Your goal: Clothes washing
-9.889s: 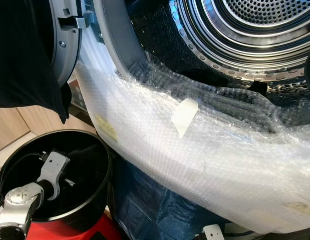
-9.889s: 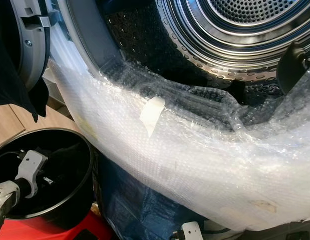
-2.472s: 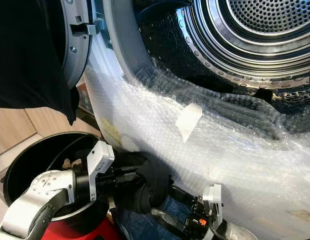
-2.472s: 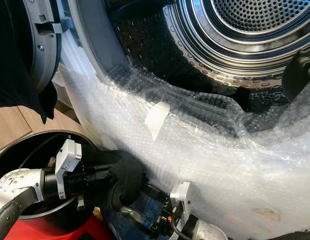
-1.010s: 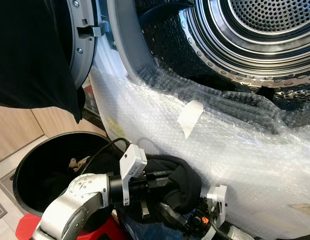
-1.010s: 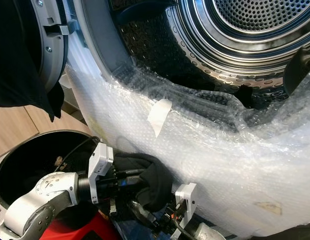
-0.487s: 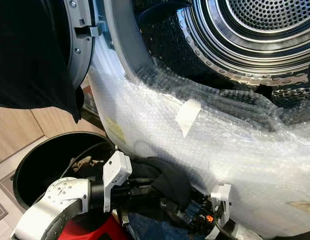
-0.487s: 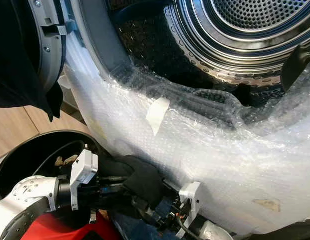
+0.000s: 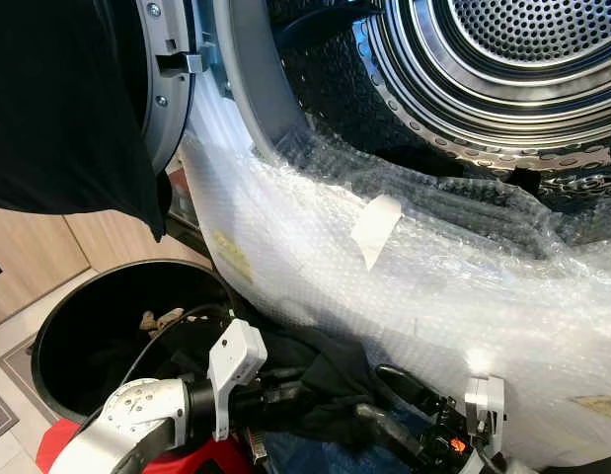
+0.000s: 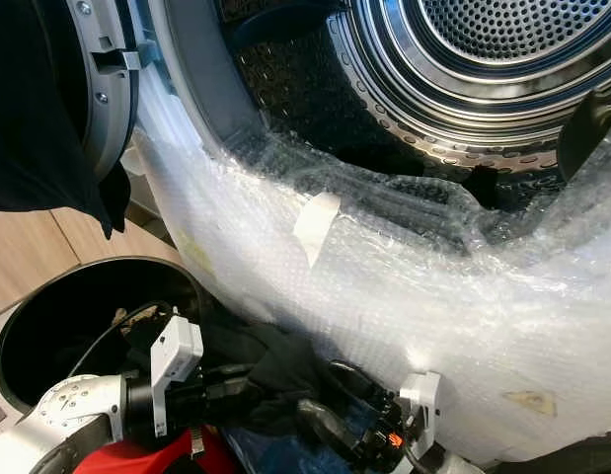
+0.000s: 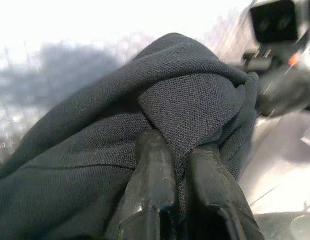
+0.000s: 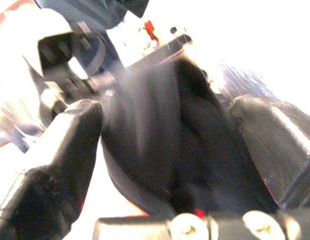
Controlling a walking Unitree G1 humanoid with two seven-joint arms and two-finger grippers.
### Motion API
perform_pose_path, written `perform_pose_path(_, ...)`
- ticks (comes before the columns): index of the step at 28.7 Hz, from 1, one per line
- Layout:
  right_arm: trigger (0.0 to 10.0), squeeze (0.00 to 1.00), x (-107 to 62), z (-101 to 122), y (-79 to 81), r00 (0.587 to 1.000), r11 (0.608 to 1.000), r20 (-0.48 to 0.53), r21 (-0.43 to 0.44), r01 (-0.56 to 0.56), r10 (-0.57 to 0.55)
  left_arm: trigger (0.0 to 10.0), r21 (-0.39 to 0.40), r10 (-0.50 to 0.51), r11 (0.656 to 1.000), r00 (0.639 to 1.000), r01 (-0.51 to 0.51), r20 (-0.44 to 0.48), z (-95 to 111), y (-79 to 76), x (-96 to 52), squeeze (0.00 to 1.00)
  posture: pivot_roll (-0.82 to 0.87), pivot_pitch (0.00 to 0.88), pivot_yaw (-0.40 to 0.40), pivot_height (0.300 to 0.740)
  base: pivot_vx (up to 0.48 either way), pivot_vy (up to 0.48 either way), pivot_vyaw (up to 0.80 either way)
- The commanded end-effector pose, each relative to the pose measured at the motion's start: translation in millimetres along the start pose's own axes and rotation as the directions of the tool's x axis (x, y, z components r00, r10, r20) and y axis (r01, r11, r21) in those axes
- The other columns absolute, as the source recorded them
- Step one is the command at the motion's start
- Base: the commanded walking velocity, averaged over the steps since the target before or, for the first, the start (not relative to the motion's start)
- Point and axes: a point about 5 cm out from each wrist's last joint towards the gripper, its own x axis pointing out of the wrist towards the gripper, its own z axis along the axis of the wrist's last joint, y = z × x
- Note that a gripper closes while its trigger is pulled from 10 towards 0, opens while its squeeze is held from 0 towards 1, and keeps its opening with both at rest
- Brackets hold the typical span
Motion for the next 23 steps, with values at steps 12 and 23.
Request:
perform_pose_path(12, 10.0, 0.00, 2.9, 6.7, 6.9, 0.996, 0.996, -0.046, -0.051, -0.075, 0.073, 0.0, 0.032, 0.012, 0.999, 0.997, -0.015, 0.080, 13.4, 2.0, 14.6, 0.00, 0.04, 0.089, -0.063, 0.740, 0.000, 0.000, 0.00)
perform_pose_path(23, 10.0, 0.00, 15.8, -14.0, 2.8, 0.979, 0.988, -0.201, -0.147, -0.056, 0.025, 0.0, 0.057, -0.007, 0.998, 0.980, -0.005, 0.199, 44.5, 8.0, 12.8, 0.00, 0.05, 0.085, -0.062, 0.740, 0.000, 0.000, 0.00)
